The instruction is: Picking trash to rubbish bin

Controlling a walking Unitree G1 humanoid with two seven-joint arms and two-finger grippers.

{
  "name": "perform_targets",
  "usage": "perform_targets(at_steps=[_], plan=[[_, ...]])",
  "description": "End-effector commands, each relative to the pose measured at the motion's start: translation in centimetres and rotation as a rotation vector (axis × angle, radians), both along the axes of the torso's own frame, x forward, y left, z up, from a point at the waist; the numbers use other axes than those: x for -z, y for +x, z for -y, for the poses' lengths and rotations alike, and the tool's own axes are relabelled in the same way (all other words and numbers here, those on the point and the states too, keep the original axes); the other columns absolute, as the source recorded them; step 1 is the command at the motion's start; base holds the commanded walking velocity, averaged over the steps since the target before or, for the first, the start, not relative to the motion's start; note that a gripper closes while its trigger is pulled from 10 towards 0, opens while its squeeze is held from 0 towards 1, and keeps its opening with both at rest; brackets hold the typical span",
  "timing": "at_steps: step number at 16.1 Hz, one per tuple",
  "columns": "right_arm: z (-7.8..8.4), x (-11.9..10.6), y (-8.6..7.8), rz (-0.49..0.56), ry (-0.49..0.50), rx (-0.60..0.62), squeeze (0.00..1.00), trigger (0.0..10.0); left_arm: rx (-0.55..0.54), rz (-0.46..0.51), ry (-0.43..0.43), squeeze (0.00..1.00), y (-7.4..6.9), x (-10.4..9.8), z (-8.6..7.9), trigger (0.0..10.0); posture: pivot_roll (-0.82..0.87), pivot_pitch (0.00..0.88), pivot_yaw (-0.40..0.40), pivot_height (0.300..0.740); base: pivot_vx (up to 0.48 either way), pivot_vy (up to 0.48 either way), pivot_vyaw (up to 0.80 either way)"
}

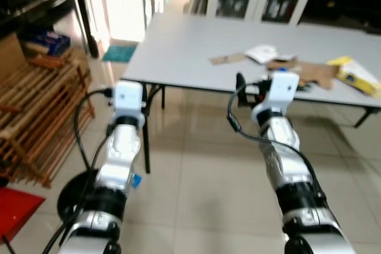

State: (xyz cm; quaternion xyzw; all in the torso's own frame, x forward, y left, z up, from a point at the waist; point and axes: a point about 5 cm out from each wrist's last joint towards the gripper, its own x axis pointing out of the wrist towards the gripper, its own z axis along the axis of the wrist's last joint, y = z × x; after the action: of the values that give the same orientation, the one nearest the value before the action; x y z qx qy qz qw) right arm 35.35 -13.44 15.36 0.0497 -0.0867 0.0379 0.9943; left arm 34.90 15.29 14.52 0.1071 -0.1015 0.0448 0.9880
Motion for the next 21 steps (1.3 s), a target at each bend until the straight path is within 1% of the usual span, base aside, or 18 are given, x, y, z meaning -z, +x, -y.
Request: perform_targets(at_steps=[1,3,8,9,10,12,17,21], plan=[[-0.51,-0.32,0.05,0.0,0.0,-0.018,0.0,10.0,-0.022,-0.004,-0.002,0.0,0.14,-0.22,-0.43,10.0,-0.01,0.005,-0.065,0.74,0.0,-0.341,0.0],[-0.59,-0.33,0.01,-0.001,0.001,-0.021,0.0,10.0,-0.021,-0.002,-0.002,0.0,0.22,-0.33,-0.37,10.0,-0.01,0.016,-0.063,0.74,0.0,-0.341,0.0],[-1.13,0.03,-0.27,-0.019,-0.051,-0.052,0.0,10.0,-0.027,-0.005,-0.004,0.0,0.28,-0.46,-0.42,10.0,-0.01,0.047,-0.059,0.74,0.0,-0.343,0.0],[-1.3,0.11,-0.31,-0.022,-0.064,-0.06,0.0,10.0,-0.028,-0.006,-0.005,0.0,0.28,-0.47,-0.45,10.0,-0.01,0.05,-0.059,0.74,0.0,-0.341,0.8],[-1.36,0.15,-0.35,-0.023,-0.06,-0.059,0.0,10.0,-0.028,-0.007,-0.004,0.0,0.28,-0.49,-0.46,10.0,-0.01,0.059,-0.06,0.74,0.0,-0.341,0.8],[-1.22,0.11,-0.41,-0.023,-0.018,-0.048,0.0,10.0,-0.029,-0.008,-0.005,0.0,0.25,-0.5,-0.46,10.0,-0.01,0.065,-0.059,0.74,0.0,-0.343,0.0],[-0.89,0.09,-0.32,-0.032,-0.015,-0.037,0.0,10.0,-0.029,-0.014,-0.007,0.0,0.22,-0.44,-0.42,10.0,-0.01,0.076,-0.058,0.74,0.0,-0.344,0.0],[-1.0,0.16,-0.37,-0.037,-0.015,-0.043,0.0,10.0,-0.029,-0.016,-0.007,0.0,0.22,-0.45,-0.36,10.0,-0.01,0.082,-0.06,0.74,0.0,-0.34,0.0]])
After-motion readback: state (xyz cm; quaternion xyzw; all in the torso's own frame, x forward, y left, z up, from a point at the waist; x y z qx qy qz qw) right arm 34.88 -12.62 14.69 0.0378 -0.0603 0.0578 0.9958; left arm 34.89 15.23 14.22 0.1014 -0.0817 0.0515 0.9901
